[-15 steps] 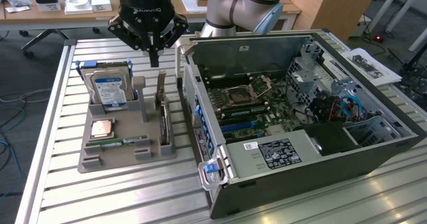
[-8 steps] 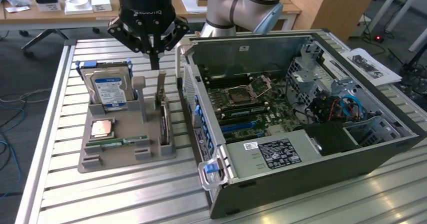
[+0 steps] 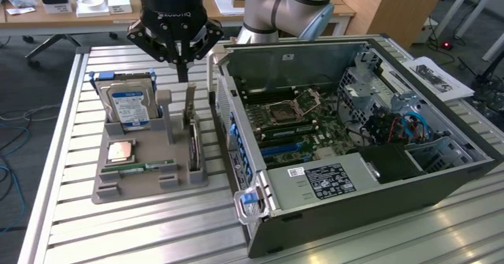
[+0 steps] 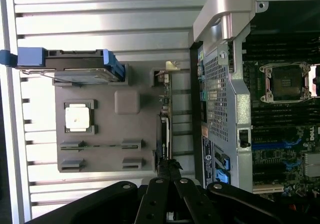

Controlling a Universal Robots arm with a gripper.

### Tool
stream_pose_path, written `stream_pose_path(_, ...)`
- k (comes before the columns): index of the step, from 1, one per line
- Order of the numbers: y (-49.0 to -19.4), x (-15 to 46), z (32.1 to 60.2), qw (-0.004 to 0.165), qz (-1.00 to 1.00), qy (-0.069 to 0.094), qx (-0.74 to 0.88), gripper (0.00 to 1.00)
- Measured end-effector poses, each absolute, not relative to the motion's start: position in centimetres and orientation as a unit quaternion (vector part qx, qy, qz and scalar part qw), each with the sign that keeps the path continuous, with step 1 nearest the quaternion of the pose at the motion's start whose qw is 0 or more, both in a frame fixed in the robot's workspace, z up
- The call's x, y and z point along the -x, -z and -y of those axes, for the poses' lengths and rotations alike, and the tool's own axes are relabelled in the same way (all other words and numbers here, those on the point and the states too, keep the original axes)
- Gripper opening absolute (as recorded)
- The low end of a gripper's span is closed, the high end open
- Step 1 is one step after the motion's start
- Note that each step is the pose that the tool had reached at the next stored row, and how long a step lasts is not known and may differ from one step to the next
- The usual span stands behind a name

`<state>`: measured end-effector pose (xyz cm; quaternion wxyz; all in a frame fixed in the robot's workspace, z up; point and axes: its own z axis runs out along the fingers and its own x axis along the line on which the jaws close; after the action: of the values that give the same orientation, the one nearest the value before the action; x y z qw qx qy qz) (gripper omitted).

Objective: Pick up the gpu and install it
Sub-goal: 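Pick up the gpu and move the gpu toward the slot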

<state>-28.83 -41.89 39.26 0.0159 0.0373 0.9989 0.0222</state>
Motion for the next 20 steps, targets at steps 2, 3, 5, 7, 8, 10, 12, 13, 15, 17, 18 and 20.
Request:
stream_pose_path(2, -39.25, 28.83, 41.89, 0.016, -0.999, -0.022, -0.037, 0.11)
stream_pose_path(3, -39.25, 28.83, 41.89, 0.016, -0.999, -0.022, -0.037, 0.11)
stream_pose_path(5, -39.25, 28.83, 41.89, 0.016, -0.999, -0.022, -0.037, 0.17)
stream_pose_path(7, -39.25, 28.83, 41.89, 0.016, -0.999, -0.022, -0.037, 0.23)
stream_pose_path(8, -39.25, 28.83, 41.89, 0.016, -0.999, -0.022, -0.037, 0.29)
stream_pose_path(10, -39.25, 28.83, 41.89, 0.016, -0.999, -0.022, -0.037, 0.35)
stream_pose_path(12, -39.26, 28.83, 41.89, 0.016, -0.999, -0.022, -0.037, 0.41)
stream_pose_path(13, -39.25, 28.83, 41.89, 0.016, -0.999, -0.022, -0.037, 0.47)
stream_pose_path(15, -39.25, 28.83, 41.89, 0.016, -0.999, -0.022, -0.037, 0.47)
stream_pose_path(17, -39.23, 28.83, 41.89, 0.016, -0.999, -0.022, -0.037, 0.47)
stream_pose_path(18, -39.16, 28.84, 41.89, 0.016, -0.999, -0.022, -0.037, 0.47)
stream_pose_path(20, -38.87, 28.83, 41.89, 0.016, -0.999, -0.022, -0.037, 0.47)
